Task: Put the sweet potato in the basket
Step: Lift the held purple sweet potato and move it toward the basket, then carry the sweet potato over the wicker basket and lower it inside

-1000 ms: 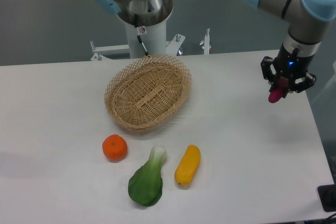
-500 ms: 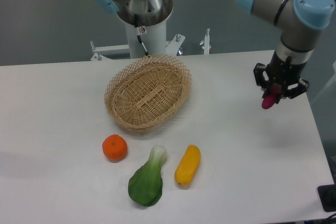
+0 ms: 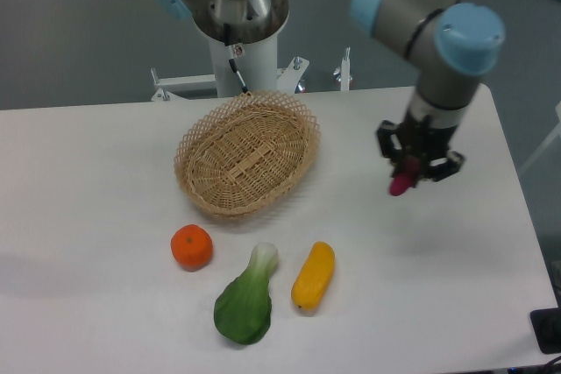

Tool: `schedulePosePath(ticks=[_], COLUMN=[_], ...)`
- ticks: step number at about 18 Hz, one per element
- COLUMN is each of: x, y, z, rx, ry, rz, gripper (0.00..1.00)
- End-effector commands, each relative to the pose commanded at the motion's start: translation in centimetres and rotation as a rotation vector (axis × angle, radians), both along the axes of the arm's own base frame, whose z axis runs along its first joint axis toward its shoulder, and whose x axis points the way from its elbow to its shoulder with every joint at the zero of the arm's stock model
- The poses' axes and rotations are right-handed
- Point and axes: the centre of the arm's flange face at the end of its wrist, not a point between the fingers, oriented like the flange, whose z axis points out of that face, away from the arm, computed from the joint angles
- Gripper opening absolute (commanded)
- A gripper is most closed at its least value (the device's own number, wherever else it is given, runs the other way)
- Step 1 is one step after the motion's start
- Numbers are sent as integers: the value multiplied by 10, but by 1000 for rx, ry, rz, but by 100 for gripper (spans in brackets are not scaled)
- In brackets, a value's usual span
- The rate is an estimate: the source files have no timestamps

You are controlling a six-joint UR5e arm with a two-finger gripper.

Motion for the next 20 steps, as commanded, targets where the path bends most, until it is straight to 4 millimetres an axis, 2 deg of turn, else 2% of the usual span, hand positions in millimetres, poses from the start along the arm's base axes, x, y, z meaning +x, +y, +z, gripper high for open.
schedulePosePath(ticks=[8, 10, 13, 14, 16, 18, 19, 20], x=[130, 167, 196, 208, 228, 236, 240, 240], y=[14, 23, 27, 31, 32, 33, 35, 34], z=[-37, -46, -65, -67, -73, -77, -77, -78], rx=[-22, -44, -63, -66, -76, -84, -85, -88], ry=[-7, -17, -46, -52, -62, -69, -69, -68], rz=[-165, -227, -263, -275, -304, -319, -327, -327], gripper=[19, 27, 30, 37, 43, 65, 68, 76])
